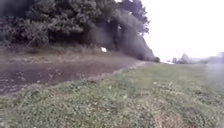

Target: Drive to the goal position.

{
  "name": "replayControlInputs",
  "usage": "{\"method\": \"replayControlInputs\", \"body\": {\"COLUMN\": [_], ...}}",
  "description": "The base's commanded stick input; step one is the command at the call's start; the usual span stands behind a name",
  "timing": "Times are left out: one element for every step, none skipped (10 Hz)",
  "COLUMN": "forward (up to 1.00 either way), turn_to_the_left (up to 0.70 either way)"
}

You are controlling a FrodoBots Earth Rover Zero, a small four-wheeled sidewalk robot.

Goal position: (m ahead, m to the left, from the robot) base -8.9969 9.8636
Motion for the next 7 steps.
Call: {"method": "replayControlInputs", "body": {"forward": [0.0, 0.0, 0.0, 0.0, 0.0, 0.0, 0.0], "turn_to_the_left": [0.45, 0.45, 0.45, 0.45, 0.45, 0.45, 0.45]}}
